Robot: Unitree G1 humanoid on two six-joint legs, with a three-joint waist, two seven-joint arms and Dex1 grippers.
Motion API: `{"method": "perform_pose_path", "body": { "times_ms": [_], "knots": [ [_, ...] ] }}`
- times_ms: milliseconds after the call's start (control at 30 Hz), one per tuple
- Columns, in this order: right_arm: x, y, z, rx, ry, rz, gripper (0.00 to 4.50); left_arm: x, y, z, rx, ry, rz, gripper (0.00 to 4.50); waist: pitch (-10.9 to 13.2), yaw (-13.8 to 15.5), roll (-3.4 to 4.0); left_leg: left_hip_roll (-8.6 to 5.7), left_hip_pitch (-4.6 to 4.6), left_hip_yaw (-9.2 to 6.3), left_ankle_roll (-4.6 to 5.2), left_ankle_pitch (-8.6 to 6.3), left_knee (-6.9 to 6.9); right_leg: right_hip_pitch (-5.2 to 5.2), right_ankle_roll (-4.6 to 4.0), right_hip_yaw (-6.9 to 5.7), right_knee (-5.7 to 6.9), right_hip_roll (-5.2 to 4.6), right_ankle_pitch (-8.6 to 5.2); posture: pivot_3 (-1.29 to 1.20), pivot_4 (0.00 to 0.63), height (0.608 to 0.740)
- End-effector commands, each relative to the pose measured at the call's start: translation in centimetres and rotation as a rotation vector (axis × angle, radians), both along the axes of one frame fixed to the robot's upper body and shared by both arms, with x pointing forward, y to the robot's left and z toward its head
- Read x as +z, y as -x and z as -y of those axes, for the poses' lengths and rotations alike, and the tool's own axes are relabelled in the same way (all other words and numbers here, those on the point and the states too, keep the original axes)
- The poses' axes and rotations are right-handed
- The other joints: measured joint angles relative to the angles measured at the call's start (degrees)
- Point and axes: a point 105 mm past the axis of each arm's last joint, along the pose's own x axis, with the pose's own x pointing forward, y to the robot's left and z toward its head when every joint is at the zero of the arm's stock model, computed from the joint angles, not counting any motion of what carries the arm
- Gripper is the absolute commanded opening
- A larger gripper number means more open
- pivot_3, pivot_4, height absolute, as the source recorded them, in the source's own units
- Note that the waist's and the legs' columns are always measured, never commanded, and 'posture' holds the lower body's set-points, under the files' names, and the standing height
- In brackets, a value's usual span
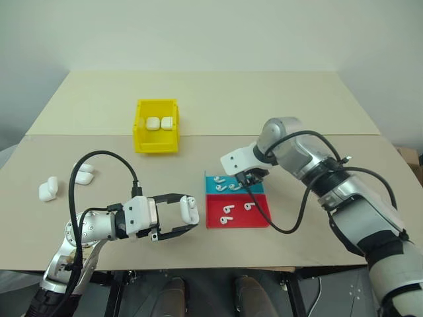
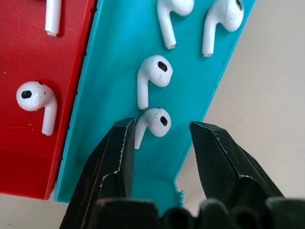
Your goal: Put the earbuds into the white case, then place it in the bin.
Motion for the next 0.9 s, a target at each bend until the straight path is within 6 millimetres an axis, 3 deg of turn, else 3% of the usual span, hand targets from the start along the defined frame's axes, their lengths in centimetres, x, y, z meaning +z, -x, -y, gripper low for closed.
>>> {"method": "perform_pose_path", "body": {
  "times_ms": [33,700,800,900],
  "knots": [
    [0.35,-0.31,-0.05,0.013,0.000,0.030,2.23,0.61,0.37,0.31,-0.018,-0.001,0.040,2.78,0.00,-0.02,0.00,0.00,0.00,0.00,0.00,0.00,0.00,0.00,0.00,0.00,0.00,0.00,0.00,0.00,0.150,0.740],
    [-0.40,0.09,-0.25,0.022,0.002,0.009,2.23,0.75,0.16,0.30,-0.015,-0.011,0.046,2.78,0.00,-0.11,0.00,0.01,0.04,0.00,0.00,0.00,0.00,0.02,-0.01,0.00,0.03,0.01,0.00,0.00,0.150,0.740],
    [-0.49,0.05,-0.22,0.020,0.003,0.013,1.69,0.76,0.14,0.35,-0.014,-0.012,0.046,2.78,0.00,-0.11,0.00,0.01,0.05,0.00,0.00,0.00,0.00,0.03,-0.01,0.00,0.03,0.01,0.00,0.00,0.150,0.740],
    [-0.53,0.08,-0.26,0.020,-0.001,0.012,1.69,0.74,0.08,0.36,-0.013,-0.015,0.045,2.78,0.00,-0.12,0.00,0.01,0.08,0.00,0.00,0.00,0.00,0.05,-0.01,0.00,0.03,0.01,0.00,0.00,0.150,0.740]
  ]
}}
